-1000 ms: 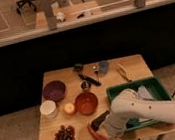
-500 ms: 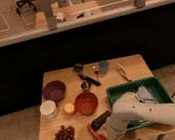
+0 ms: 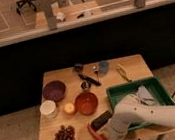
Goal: Place pepper in paper cup
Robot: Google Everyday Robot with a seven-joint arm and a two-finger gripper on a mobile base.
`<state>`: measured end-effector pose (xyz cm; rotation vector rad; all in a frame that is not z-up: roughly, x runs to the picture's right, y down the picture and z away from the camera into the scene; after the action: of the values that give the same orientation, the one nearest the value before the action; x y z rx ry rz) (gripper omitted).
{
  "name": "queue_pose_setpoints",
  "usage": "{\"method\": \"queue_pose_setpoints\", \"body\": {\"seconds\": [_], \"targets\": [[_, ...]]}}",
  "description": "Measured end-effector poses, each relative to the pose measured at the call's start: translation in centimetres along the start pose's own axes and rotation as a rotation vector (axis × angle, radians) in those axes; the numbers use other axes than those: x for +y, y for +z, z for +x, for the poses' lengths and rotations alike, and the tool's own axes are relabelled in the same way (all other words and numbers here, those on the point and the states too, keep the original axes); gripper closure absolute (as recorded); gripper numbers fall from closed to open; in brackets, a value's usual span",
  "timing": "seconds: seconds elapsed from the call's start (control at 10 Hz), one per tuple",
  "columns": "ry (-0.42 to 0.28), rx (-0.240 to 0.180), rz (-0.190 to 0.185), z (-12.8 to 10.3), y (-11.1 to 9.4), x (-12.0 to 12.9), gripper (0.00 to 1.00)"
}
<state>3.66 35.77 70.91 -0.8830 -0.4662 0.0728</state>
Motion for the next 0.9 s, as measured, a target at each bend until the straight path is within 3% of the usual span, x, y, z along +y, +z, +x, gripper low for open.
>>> {"method": "queue_pose_setpoints", "body": {"seconds": [0.2, 0.3, 0.9], "targets": [[0.0, -0.02, 0.002, 0.2, 0.4, 0.0, 0.21], [0.001, -0.031, 0.007, 0.2, 0.5, -0.1, 0.26], [-0.025, -0.054, 0.05, -0.9, 0.5, -0.6, 0.85]]}}
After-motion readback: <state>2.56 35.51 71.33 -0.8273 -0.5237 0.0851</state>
